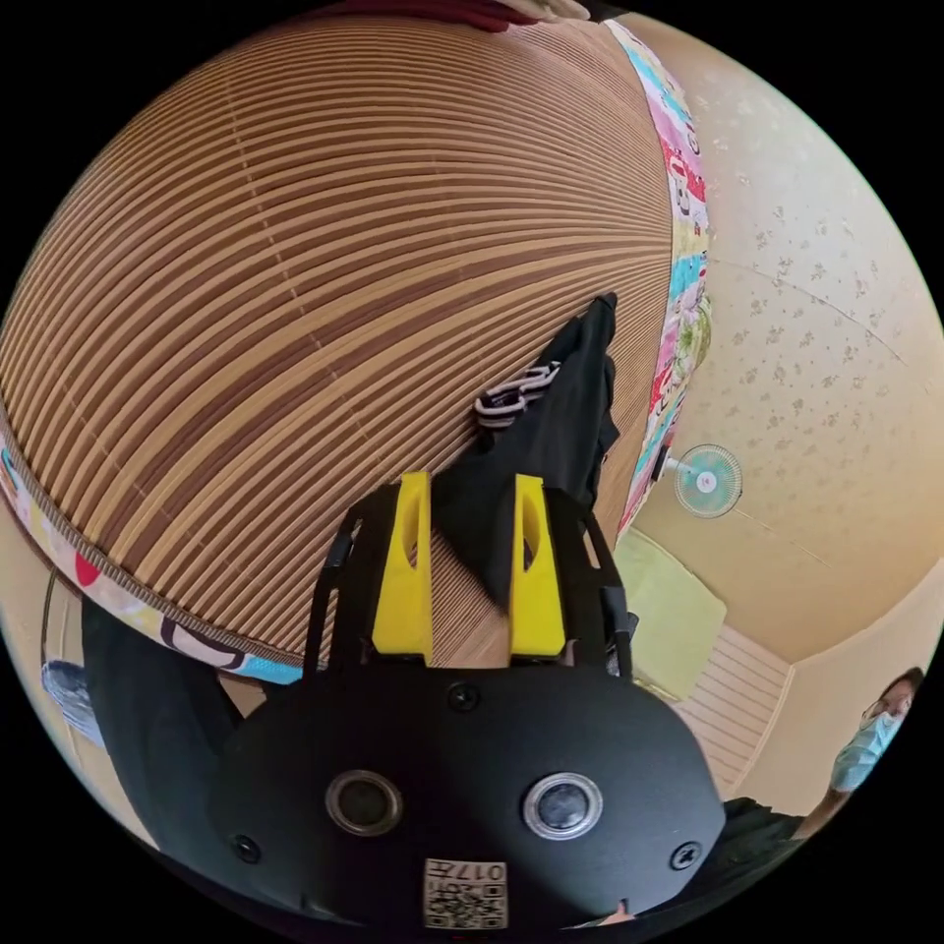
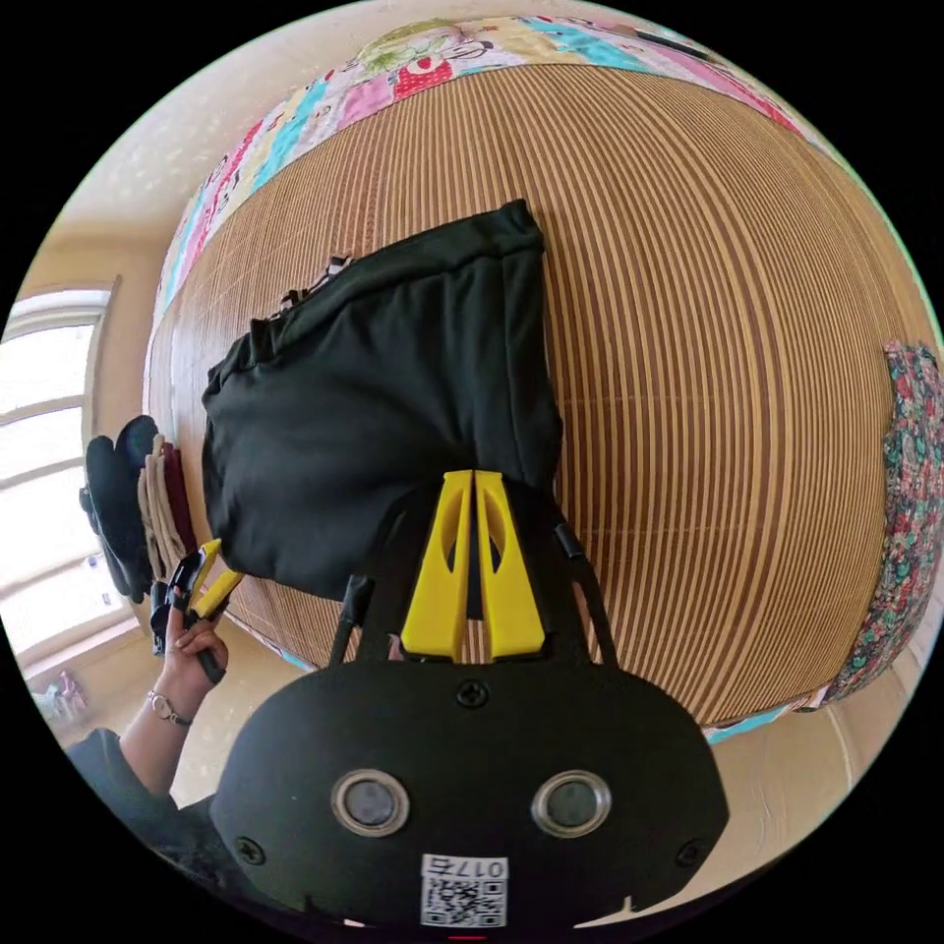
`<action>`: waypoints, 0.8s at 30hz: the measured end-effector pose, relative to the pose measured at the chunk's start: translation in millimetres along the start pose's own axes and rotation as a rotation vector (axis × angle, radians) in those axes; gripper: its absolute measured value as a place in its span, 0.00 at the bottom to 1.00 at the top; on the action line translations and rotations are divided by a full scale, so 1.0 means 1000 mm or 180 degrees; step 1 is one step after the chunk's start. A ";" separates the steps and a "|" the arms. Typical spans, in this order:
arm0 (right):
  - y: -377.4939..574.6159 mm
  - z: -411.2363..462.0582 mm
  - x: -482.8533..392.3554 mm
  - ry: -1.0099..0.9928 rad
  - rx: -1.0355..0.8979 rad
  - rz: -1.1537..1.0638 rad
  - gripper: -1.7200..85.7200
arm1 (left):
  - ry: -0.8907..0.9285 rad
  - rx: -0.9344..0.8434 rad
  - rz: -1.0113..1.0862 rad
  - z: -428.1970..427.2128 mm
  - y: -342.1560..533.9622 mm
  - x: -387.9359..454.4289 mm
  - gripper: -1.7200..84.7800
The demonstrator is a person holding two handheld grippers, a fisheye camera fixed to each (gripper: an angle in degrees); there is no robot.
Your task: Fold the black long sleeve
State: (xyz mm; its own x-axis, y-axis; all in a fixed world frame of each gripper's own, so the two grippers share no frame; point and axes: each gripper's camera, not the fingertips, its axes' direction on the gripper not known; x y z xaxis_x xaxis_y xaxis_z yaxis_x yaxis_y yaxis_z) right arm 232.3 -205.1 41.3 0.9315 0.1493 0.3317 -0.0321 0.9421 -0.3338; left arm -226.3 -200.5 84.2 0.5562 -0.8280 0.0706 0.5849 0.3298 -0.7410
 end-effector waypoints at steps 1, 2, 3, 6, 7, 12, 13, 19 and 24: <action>-0.001 0.000 0.005 -0.0079 -0.0006 0.0024 0.02 | 0.0132 0.0006 0.0004 0.002 -0.002 0.004 0.11; -0.001 0.000 0.008 -0.0114 -0.0005 0.0028 0.02 | 0.0190 0.0091 0.0019 -0.001 -0.002 0.012 0.06; -0.001 -0.001 0.013 -0.0190 -0.0003 0.0052 0.02 | 0.0185 0.0162 0.0034 -0.005 -0.002 0.018 0.06; -0.001 -0.004 0.029 -0.0454 -0.0019 0.0248 0.02 | 0.0279 0.0281 0.0766 -0.016 0.004 0.081 0.04; 0.000 -0.006 0.035 -0.0529 -0.0019 0.0309 0.02 | 0.0250 0.0155 0.1251 -0.012 0.011 0.117 0.04; 0.017 -0.022 0.070 -0.0737 0.0099 0.0493 0.02 | -0.0100 -0.0672 0.2987 0.056 0.089 0.246 0.03; 0.025 -0.026 0.083 -0.0826 0.0134 0.0588 0.02 | -0.0157 -0.0894 0.3322 0.081 0.116 0.266 0.04; 0.073 -0.029 0.162 -0.1130 0.0130 0.1182 0.03 | -0.0586 -0.2037 0.4124 0.212 0.235 0.284 0.07; 0.107 -0.019 0.212 -0.1357 -0.0021 0.1440 0.07 | -0.0484 -0.1909 0.4056 0.204 0.258 0.261 0.13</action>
State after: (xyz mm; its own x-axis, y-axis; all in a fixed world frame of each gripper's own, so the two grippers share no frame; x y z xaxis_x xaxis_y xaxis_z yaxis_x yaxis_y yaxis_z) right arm 433.4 -78.4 59.4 0.5993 0.6415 0.4788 -0.3865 0.7557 -0.5288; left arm 190.3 -239.3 47.1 0.5846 -0.0452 -0.8100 -0.6726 0.5312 -0.5151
